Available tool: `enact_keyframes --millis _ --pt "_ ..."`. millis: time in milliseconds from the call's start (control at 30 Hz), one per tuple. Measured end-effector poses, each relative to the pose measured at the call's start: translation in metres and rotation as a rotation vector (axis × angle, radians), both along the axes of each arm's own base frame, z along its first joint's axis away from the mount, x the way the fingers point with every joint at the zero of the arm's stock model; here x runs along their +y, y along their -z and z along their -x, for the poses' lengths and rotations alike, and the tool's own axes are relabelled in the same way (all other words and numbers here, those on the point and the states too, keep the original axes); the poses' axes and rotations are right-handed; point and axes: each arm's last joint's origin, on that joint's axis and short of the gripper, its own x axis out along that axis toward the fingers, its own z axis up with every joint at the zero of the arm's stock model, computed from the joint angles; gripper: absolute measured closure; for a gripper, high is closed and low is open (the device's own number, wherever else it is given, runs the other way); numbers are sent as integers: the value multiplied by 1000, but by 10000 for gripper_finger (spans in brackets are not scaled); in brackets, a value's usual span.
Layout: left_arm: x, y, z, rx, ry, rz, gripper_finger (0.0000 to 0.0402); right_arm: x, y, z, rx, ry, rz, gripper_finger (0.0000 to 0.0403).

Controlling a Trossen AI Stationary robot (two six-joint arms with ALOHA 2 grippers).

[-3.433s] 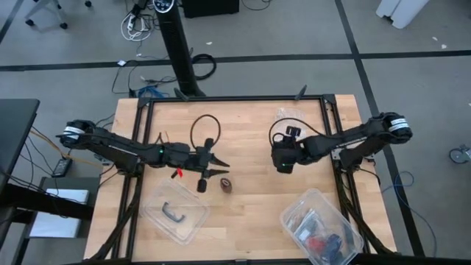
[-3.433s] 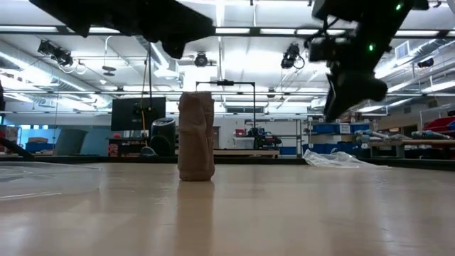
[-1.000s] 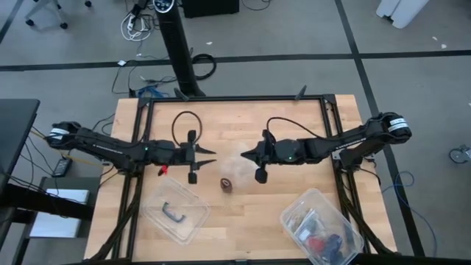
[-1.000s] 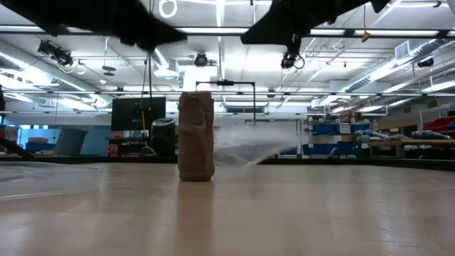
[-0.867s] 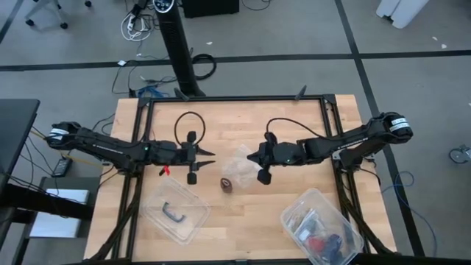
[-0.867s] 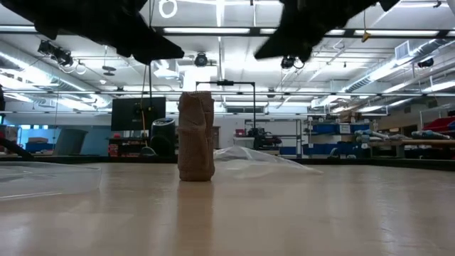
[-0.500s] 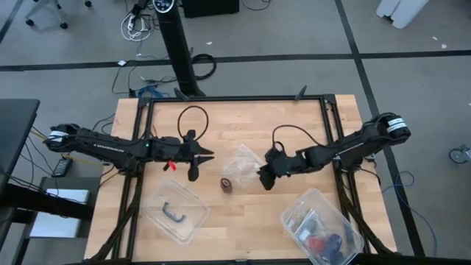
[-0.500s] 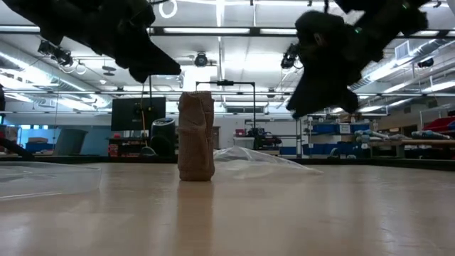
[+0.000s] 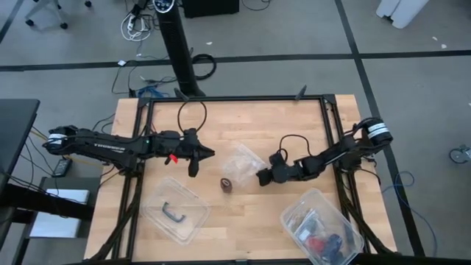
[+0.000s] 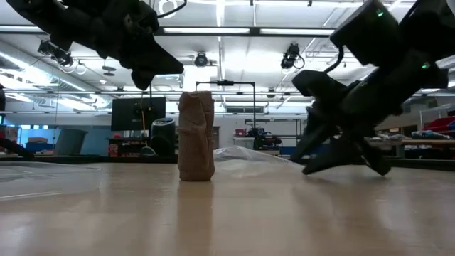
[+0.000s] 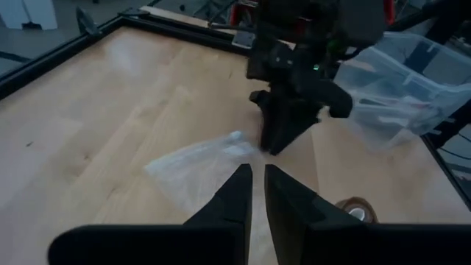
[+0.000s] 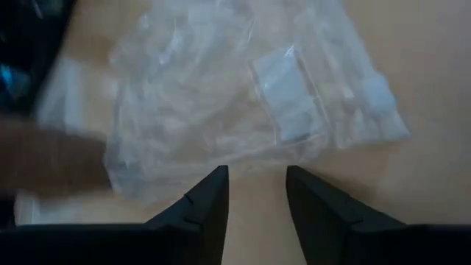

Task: Roll bandage
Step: Put the rolled brown bandage into the transparent zip bag

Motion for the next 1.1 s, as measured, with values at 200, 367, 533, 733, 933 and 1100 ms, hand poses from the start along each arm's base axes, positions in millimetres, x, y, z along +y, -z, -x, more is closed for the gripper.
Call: enact_keyframes --millis 200,367,533,733,933,1100 --pt "1 0 0 2 4 -19 361 -20 -5 -12 -102 32 118 266" --pt "2 0 0 7 -10 -50 362 -43 -3 -16 -96 40 105 270" --pt "6 1 1 15 -43 -19 367 -41 -7 -18 -127 -88 -75 261" --pt "6 1 1 10 -57 21 386 -23 -11 -14 -131 -134 -200 233" --pt "6 0 0 -3 -49 31 392 -29 -7 -14 -114 -12 -129 216" --pt "8 0 0 -3 -56 31 392 -44 -9 -17 -117 15 -102 216"
